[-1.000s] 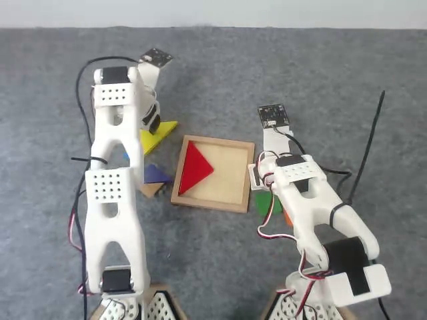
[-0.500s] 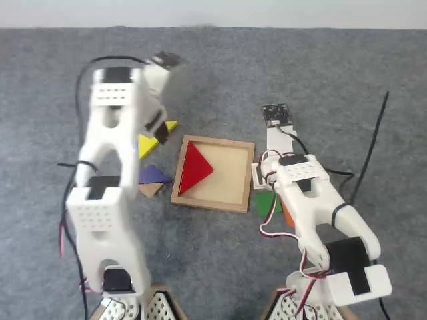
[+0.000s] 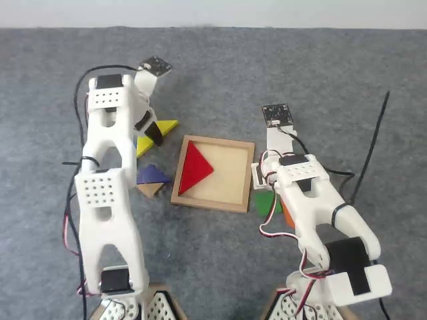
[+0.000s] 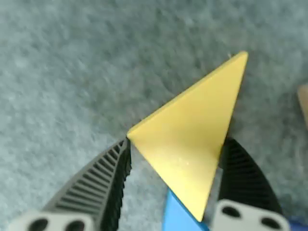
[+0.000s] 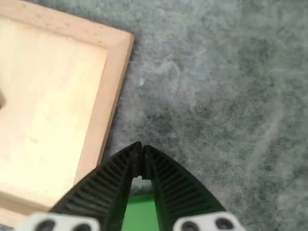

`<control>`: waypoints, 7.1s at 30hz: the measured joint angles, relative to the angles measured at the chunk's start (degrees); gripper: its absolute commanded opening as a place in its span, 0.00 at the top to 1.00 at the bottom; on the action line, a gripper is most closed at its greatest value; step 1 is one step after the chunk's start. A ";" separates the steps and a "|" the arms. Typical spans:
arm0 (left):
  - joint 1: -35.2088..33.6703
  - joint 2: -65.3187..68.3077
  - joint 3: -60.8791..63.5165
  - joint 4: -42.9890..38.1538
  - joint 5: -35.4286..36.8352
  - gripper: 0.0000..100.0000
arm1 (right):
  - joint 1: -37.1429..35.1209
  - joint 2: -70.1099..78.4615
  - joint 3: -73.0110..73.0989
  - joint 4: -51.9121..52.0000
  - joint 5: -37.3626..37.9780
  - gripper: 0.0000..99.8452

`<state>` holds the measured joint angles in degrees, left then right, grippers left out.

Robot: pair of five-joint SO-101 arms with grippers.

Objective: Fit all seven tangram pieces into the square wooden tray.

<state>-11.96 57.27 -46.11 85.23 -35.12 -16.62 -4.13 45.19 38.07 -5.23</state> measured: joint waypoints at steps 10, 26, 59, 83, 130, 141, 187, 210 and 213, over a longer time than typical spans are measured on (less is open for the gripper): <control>-0.18 18.90 -33.23 12.48 -0.35 0.71 | 0.00 0.00 0.00 0.00 0.00 0.99; 1.76 19.96 -36.31 13.45 -8.53 0.74 | 0.00 0.00 0.00 0.00 0.00 0.99; 3.08 16.53 -33.32 13.98 -6.77 0.81 | 0.00 0.00 0.00 0.00 0.00 0.99; 4.04 13.36 -31.65 -0.97 -7.91 0.68 | 0.00 0.00 0.00 0.00 0.00 0.99; 5.01 23.47 -35.60 -16.00 61.54 0.99 | 0.00 0.00 0.00 0.00 0.00 0.99; 8.53 22.59 -33.76 -3.69 42.81 0.99 | 0.00 0.00 0.00 0.00 0.00 0.99; 6.07 -3.96 -0.35 5.80 -9.58 0.69 | 0.00 0.00 0.00 0.00 0.00 0.99; 7.21 8.97 -17.93 5.27 -6.77 0.66 | 0.00 0.00 0.00 0.00 0.00 0.99; 7.21 10.29 -20.31 6.24 -6.68 0.65 | 0.00 0.00 0.00 0.00 0.00 0.99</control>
<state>-4.75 67.56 -66.42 91.47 -41.80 -16.62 -4.13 45.19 38.07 -5.23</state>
